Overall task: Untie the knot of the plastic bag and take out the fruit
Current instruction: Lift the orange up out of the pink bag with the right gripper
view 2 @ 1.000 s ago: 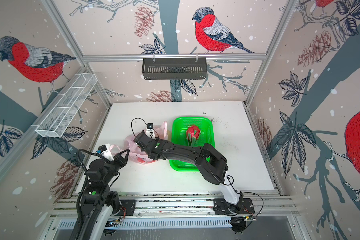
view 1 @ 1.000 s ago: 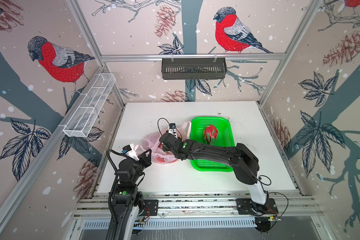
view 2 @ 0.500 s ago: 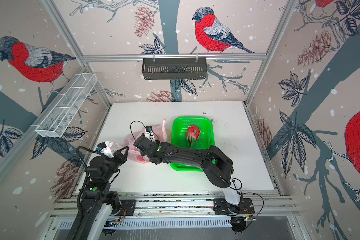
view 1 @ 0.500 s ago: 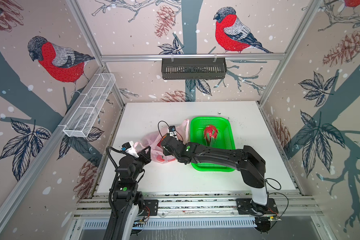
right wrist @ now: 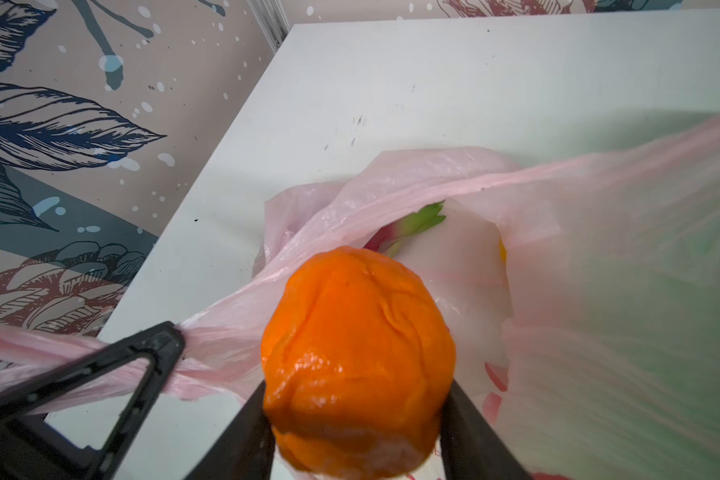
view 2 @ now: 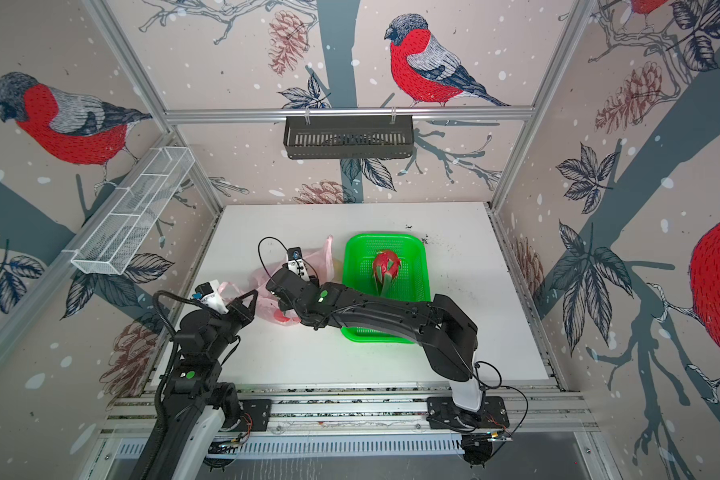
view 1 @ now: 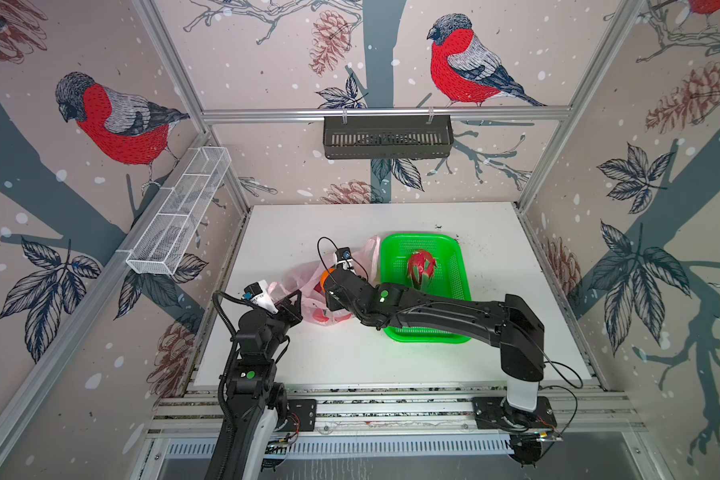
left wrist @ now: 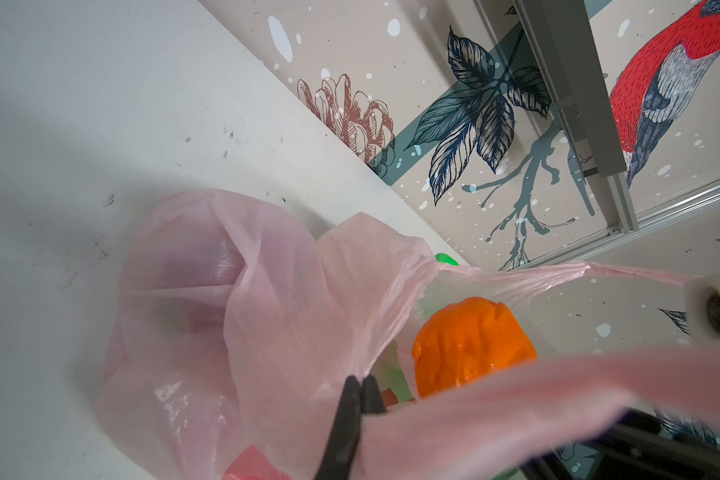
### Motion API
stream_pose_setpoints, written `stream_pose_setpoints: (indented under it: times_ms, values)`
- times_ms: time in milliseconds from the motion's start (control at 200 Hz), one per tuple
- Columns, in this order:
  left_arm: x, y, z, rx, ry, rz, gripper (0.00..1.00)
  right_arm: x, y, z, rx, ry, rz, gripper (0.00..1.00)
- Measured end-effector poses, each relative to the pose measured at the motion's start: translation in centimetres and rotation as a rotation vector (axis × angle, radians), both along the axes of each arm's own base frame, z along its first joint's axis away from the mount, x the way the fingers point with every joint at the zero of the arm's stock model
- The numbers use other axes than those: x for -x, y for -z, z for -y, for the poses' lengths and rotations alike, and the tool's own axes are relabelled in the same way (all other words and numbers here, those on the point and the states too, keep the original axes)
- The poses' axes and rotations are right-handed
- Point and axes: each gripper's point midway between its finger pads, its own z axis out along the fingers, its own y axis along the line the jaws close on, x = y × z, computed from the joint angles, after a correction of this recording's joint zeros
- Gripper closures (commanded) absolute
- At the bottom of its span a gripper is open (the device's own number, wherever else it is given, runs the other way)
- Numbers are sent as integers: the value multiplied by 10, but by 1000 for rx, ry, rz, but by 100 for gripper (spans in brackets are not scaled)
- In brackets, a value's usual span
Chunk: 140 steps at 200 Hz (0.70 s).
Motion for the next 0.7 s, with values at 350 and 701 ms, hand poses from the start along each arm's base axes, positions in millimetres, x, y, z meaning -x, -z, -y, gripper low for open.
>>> stream_pose_setpoints:
  times_ms: [350,701]
  values:
    - [0,2,0,-1,0,-4,100,-12,-46,-8,-44,-19,86,76]
    - [0,4,0,-17,4,-6,100,-35,-81,-4,-52,-14,180,76]
